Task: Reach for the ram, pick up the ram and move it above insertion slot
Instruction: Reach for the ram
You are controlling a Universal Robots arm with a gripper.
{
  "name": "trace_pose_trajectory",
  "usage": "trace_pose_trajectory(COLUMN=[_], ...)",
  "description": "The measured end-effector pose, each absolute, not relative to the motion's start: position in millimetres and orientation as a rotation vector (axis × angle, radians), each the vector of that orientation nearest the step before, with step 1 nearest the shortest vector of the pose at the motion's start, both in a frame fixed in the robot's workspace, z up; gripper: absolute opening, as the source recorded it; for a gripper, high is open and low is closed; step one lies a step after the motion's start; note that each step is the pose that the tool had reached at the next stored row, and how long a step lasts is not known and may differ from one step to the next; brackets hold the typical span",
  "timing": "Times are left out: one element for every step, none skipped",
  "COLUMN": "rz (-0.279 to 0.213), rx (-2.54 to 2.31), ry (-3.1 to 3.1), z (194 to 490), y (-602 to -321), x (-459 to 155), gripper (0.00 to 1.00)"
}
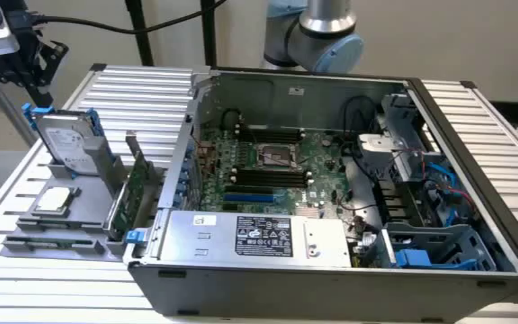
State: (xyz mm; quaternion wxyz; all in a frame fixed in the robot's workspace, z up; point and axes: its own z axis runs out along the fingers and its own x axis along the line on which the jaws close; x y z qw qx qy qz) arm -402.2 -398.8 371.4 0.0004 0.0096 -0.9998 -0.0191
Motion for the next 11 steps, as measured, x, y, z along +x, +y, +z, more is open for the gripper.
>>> trace_pose_trajectory(rz=[-0.06,-0.06,-0.06,-0.06,-0.06,-0.06,-0.06,-0.06,-0.06,-0.06,-0.06], rx=[0.03,0.03,0.03,0.03,0.03,0.03,0.03,0.03,0.03,0.03,0.03], ry=[-3.14,-3.14,-3.14,-3.14,-3.14,-3.14,-3.14,-3.14,-3.14,-3.14,-3.14], z=[371.4,371.4,371.4,371.5,371.4,371.4,371.4,371.4,371.4,371.4,371.4], y=[-398.7,-398.8,-398.7,-398.8,-398.8,-398.7,-398.7,-398.8,-398.7,-398.8,-398.7], x=[-402.2,-402.2,-402.2,-402.2,-402.2,-402.3,-402.2,-402.2,-402.2,-402.2,-402.2], gripper=[0.11,0.11,0.11,0.11,0.11,0.11,0.11,0.11,0.11,0.11,0.11])
